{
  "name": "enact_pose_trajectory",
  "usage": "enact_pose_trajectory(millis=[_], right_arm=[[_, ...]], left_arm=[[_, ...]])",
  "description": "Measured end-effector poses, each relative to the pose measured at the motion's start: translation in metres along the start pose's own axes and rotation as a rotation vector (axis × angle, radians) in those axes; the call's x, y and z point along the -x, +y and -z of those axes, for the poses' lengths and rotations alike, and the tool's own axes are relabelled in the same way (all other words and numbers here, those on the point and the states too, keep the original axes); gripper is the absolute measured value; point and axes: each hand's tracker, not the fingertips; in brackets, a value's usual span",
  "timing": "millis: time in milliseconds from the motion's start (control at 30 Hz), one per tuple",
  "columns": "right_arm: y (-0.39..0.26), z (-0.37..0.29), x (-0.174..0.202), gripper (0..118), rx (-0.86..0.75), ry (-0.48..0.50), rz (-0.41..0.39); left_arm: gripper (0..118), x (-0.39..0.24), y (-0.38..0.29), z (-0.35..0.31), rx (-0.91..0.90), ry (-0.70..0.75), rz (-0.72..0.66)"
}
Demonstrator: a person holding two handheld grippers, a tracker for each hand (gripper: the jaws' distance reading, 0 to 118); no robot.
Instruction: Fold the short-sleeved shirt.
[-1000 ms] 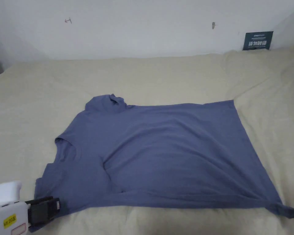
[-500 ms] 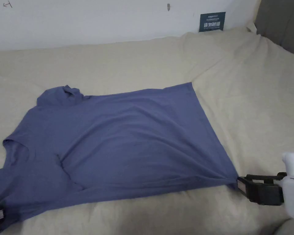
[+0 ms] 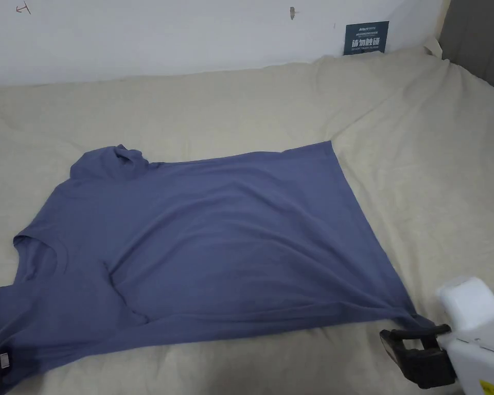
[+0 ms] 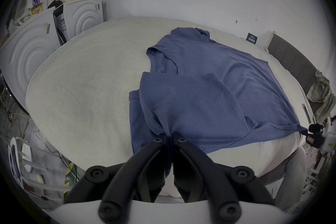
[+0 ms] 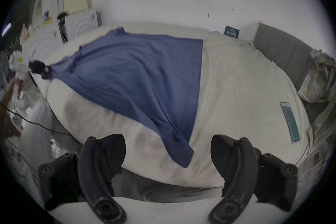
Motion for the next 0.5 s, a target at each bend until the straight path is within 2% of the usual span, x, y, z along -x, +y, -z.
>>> enact_pose_trajectory(millis=[33, 67, 100, 133, 167, 267, 500], right_arm=[[-0.001, 0.005, -0.002, 97, 0.002, 0.013, 0.012], [-0.002, 0.008, -0.005, 90, 0.005, 0.022, 0.028], [-0.002, 0.011, -0.008, 73, 0.004, 0.029, 0.071], [-0.002, 0.013, -0.012, 39, -0.003, 0.032, 0.104], [-0.003, 0.015, -0.013, 15, -0.007, 0.006, 0.127], [-0.004, 0.011, -0.015, 5, 0.001, 0.027, 0.126], [0.014, -0.004, -0.016, 3, -0.035, 0.059, 0.121]], left_arm=[[6, 0.0, 0.0, 0.0, 0.0, 0.0, 0.001], [6, -0.002, -0.001, 0.001, 0.0, 0.0, 0.002], [6, -0.002, 0.0, 0.001, 0.003, 0.001, 0.001], [6, -0.002, -0.001, 0.001, 0.004, 0.001, 0.0], [6, -0.002, 0.0, 0.001, 0.004, 0.001, -0.001], [6, -0.003, 0.0, -0.003, 0.003, 0.001, -0.006], [6, -0.002, 0.02, -0.013, -0.037, -0.01, -0.025]])
